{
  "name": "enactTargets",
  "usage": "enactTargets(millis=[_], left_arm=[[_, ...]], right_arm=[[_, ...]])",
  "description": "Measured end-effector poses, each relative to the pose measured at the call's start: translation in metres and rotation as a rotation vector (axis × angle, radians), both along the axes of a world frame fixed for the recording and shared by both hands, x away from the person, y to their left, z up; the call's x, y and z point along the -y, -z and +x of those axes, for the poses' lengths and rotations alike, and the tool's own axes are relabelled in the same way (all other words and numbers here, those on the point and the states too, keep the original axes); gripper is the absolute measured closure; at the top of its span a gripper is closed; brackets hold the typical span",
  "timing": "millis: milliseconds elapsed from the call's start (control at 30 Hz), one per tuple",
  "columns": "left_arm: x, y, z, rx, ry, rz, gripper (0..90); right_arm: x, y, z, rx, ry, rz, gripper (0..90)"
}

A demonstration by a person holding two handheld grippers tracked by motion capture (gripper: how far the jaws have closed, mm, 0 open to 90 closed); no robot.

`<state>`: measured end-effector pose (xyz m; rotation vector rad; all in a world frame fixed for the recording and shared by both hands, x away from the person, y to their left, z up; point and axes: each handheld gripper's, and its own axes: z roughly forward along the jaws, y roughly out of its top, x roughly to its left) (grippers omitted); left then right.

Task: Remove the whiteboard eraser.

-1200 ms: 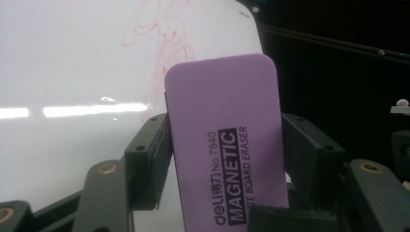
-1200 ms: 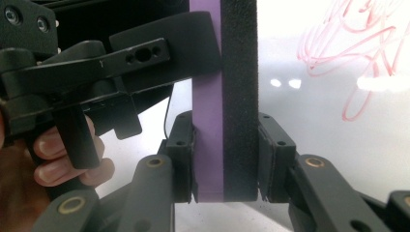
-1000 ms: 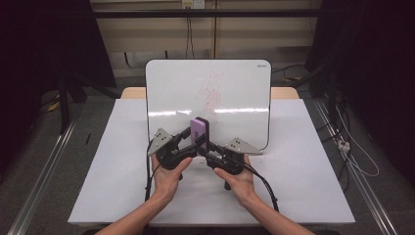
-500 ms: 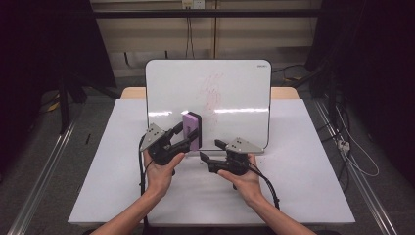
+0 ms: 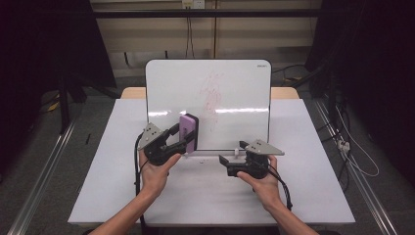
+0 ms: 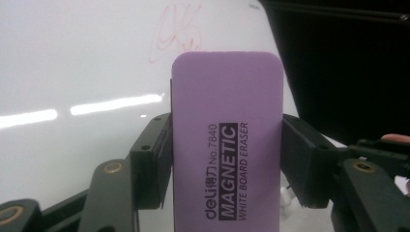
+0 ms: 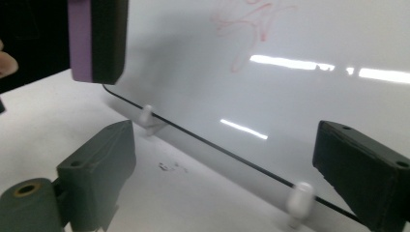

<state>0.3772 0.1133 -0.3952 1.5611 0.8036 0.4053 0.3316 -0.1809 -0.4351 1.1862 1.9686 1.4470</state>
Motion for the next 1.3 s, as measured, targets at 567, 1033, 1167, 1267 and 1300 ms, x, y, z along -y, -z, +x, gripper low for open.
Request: enactTargets(millis=[567,1033,1167,1267,1300], left_arm=[[-0.015,-0.014,0.004,-0.019,-0.042,0.178,41.2],[-0.017,-0.027,0.003,0.043,-0.087,0.316,41.2],[-0.019,-0.026,0.005,0.033,-0.110,0.330,41.2],[-0.019,-0.028,0.007,0.040,-0.124,0.344,41.2],[-0.020,-0.030,0.008,0.044,-0.121,0.357,41.3]], right_arm=[[0.049,-0.001,-0.021,0.014,0.098,-0.046,5.9],[0.085,0.009,-0.041,-0.002,0.177,-0.079,6.0],[0.088,0.008,-0.043,0.009,0.194,-0.072,5.9],[0.086,0.008,-0.043,0.018,0.192,-0.090,6.0],[0.086,0.008,-0.043,0.023,0.189,-0.096,5.9]])
